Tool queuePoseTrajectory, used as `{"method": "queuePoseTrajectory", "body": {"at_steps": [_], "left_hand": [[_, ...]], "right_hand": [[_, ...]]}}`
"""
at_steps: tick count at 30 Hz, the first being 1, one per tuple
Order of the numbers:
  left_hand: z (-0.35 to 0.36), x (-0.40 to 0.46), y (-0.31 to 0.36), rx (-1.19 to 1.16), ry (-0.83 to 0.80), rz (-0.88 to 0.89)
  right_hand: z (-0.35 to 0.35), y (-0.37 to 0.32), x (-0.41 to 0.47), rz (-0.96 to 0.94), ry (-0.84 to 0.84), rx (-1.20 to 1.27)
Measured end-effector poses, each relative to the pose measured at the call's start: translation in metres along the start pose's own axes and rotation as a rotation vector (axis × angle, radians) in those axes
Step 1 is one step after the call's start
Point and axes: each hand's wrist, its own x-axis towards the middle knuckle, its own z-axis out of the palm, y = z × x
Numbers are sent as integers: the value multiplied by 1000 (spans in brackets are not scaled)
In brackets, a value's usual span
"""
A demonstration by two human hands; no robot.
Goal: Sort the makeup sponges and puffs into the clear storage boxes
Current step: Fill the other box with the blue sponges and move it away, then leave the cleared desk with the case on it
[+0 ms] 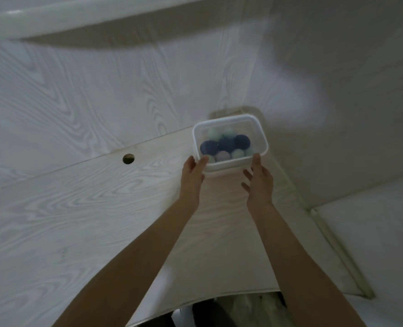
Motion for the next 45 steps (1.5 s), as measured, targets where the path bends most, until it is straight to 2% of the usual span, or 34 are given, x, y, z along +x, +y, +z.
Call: {"method": "queuePoseTrajectory", "body": {"at_steps": [3, 9, 14, 19, 26, 30, 33, 36, 39, 42, 45], "left_hand": [[20, 26, 13, 17, -13, 31], [47, 54, 31, 208, -13, 8], [53, 73, 36, 150, -22, 23], [55, 73, 38, 95, -57, 25], [17, 68, 45, 435, -38, 14], [-40, 27, 47, 520, -6, 156], [-104, -29, 41, 735, 94, 313], [-179, -86, 26, 1093, 215, 440], [-269, -138, 6, 1297, 314, 407], [-366, -186, -9, 1264, 507, 298], [-452, -230, -20, 1143, 719, 228]], "right_hand": [[7, -14, 29, -29, -102, 55], [19, -34, 80, 15, -262, -38], [28, -51, 99, 55, -291, 82], [33, -55, 103, 29, -386, 20], [19, -35, 80, 13, -333, -114], [22, -15, 32, -219, -395, -321], [40, 9, -19, -447, -476, -645], [67, 38, -72, -727, -646, -1119], [110, 76, -126, -946, -887, -1406], [166, 120, -181, -966, -1068, -1432], [225, 167, -234, -766, -1223, -1250]]}}
